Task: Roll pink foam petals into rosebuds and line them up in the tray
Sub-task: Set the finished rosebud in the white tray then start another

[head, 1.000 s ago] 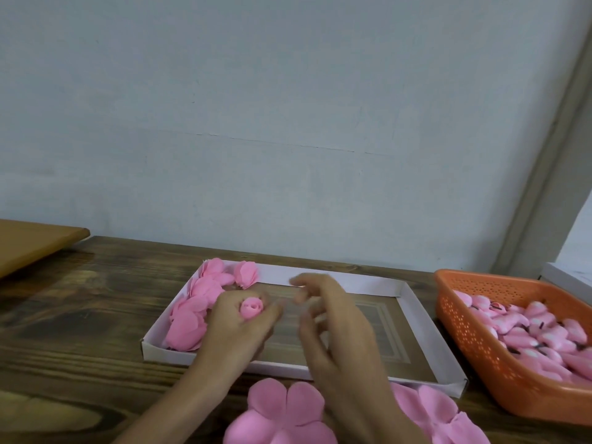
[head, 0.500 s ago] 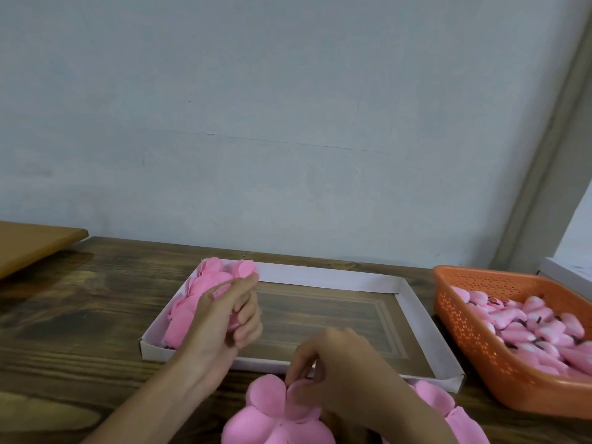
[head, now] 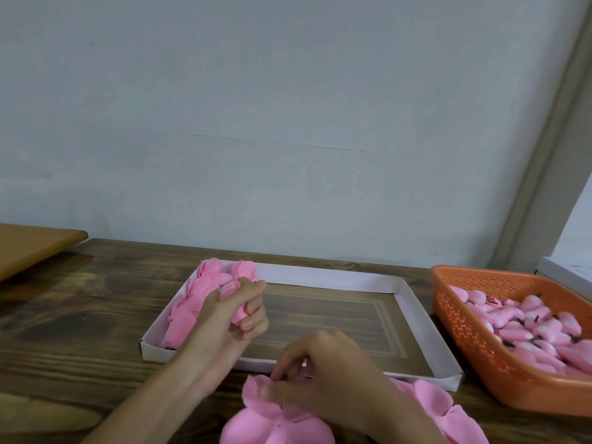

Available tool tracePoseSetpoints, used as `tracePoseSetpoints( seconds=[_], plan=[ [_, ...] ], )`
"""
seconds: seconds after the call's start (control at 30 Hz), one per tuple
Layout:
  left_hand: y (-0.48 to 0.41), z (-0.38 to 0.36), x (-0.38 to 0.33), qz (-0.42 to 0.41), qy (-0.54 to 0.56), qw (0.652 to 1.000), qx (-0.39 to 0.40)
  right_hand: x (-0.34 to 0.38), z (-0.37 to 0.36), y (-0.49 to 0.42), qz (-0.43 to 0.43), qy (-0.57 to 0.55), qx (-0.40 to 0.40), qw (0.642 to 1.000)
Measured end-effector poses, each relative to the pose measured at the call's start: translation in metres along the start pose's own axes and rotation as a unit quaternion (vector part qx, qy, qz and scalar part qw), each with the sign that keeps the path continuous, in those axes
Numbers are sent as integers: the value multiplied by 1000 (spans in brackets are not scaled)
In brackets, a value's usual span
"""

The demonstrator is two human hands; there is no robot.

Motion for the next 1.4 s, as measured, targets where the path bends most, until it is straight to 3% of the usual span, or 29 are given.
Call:
tracePoseSetpoints(
  seconds=[0.57,1.07,1.4],
  plan=[
    [0,3,-3,-6,6,1000,-4,4,3,-2,-1,-70,-28,997],
    [-2,4,-2,-13,-11,1000,-14,7,0,-2,21,-21,-37,999],
    [-1,6,-4,14,-65,997,-33,8,7,1,24,-134,-19,991]
  ],
)
Point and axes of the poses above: each hand's wrist, its own y-axis away from the middle knuckle, its own z-axis out of the back of the hand, x = y × z, the point moved 3 cm from there along -y, towards the middle knuckle, and after that the axes turned 3 degrees about y, right-handed, at the moved point
